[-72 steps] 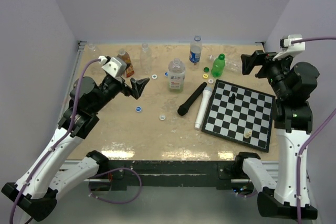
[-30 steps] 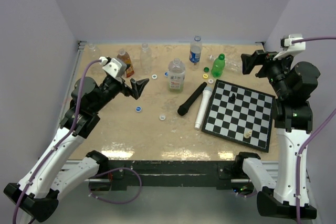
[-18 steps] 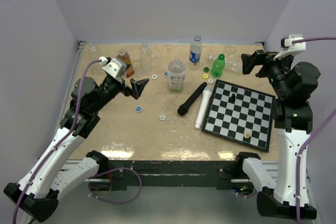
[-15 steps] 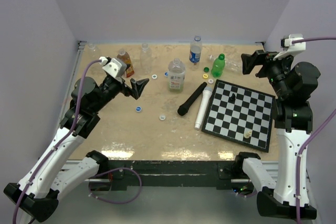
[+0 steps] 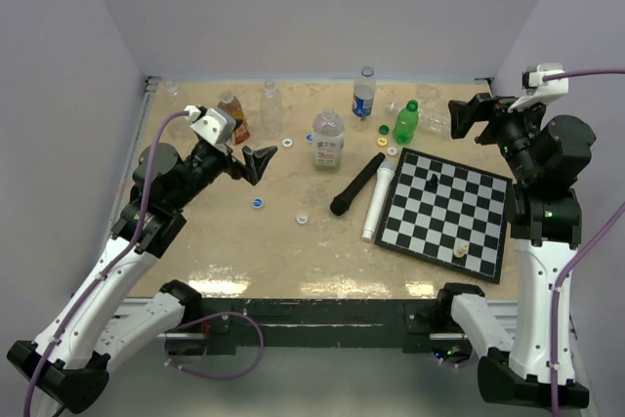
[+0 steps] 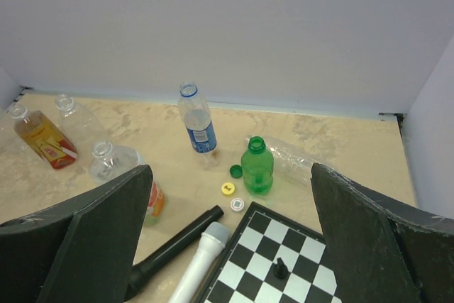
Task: Unscrew the bottle caps
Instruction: Reset both arms
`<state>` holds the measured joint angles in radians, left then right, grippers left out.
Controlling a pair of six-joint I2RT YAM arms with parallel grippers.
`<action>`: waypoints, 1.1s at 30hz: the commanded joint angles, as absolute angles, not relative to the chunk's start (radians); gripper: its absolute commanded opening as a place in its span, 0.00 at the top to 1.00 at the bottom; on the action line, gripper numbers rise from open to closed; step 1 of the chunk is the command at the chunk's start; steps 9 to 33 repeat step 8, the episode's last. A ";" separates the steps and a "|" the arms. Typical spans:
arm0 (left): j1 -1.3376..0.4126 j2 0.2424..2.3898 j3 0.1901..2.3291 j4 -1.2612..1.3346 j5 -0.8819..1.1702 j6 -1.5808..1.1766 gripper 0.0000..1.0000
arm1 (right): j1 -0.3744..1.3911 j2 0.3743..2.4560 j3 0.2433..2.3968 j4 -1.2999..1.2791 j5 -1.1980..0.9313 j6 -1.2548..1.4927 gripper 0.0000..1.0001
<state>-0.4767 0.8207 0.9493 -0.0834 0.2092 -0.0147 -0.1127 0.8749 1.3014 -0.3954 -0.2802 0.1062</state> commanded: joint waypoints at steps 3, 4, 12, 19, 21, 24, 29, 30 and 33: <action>-0.466 0.815 0.937 -0.046 0.206 -0.006 0.00 | -0.118 0.865 1.302 -0.356 -0.298 0.117 0.02; -0.466 0.815 0.937 -0.046 0.206 -0.006 0.00 | -0.118 0.865 1.302 -0.356 -0.296 0.115 0.02; -0.466 0.813 0.937 -0.044 0.204 -0.005 0.00 | -0.120 0.865 1.308 -0.357 -0.288 0.114 0.02; -0.466 0.813 0.937 -0.044 0.204 -0.005 0.00 | -0.120 0.865 1.308 -0.357 -0.288 0.114 0.02; -0.466 0.813 0.937 -0.044 0.204 -0.005 0.00 | -0.120 0.865 1.308 -0.357 -0.288 0.114 0.02; -0.466 0.813 0.937 -0.044 0.204 -0.005 0.00 | -0.120 0.865 1.308 -0.357 -0.288 0.114 0.02; -0.466 0.813 0.937 -0.044 0.204 -0.005 0.00 | -0.120 0.865 1.308 -0.357 -0.288 0.114 0.02; -0.466 0.813 0.937 -0.044 0.204 -0.005 0.00 | -0.120 0.865 1.308 -0.357 -0.288 0.114 0.02; -0.466 0.813 0.937 -0.044 0.204 -0.005 0.00 | -0.120 0.865 1.308 -0.357 -0.288 0.114 0.02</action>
